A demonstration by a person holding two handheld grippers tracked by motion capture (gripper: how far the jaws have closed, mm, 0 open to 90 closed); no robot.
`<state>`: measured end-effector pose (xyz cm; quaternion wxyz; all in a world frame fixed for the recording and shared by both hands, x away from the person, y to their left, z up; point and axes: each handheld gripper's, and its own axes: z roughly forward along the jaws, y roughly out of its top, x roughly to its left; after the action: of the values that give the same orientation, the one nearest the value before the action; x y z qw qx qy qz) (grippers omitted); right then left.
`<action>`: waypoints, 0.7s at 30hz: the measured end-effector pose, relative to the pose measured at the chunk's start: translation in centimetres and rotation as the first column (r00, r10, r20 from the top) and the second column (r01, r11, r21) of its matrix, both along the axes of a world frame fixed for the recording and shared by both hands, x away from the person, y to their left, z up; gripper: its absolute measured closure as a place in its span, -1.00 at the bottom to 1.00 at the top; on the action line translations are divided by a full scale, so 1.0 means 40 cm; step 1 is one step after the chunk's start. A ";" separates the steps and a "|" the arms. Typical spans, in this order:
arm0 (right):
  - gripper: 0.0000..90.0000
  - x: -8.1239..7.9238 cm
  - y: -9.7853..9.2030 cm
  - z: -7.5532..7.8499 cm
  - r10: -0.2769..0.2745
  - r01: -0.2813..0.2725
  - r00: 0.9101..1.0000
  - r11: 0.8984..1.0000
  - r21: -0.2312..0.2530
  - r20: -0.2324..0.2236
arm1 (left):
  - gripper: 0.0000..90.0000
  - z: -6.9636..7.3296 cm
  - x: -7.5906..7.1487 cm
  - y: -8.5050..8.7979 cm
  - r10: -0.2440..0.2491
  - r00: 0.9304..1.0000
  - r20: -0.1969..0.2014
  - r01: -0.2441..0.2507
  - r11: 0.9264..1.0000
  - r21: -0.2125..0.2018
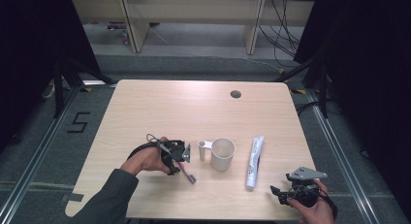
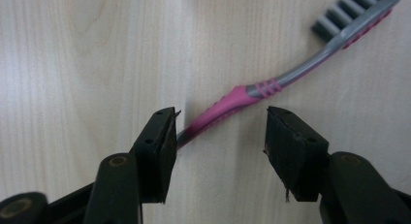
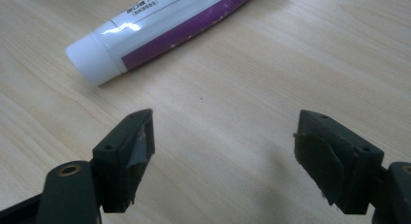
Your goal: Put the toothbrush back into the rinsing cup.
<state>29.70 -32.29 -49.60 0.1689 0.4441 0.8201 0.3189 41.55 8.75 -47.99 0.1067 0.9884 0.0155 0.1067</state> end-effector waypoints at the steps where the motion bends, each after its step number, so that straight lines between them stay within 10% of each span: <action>1: -0.48 0.001 -0.001 0.000 0.006 -0.006 1.000 1.000 -0.006 0.001 | 0.01 0.000 0.005 -0.001 -0.001 1.000 -0.006 0.001 1.000 0.000; 21: -0.48 -0.005 0.005 0.001 -0.012 0.012 1.000 1.000 0.013 -0.016 | 0.55 0.004 0.010 0.003 0.064 0.991 -0.119 -0.058 0.997 0.050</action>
<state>29.48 -32.09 -49.58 0.1614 0.4528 0.8164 0.3199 41.93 8.87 -47.81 0.0795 0.9943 0.0497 0.0505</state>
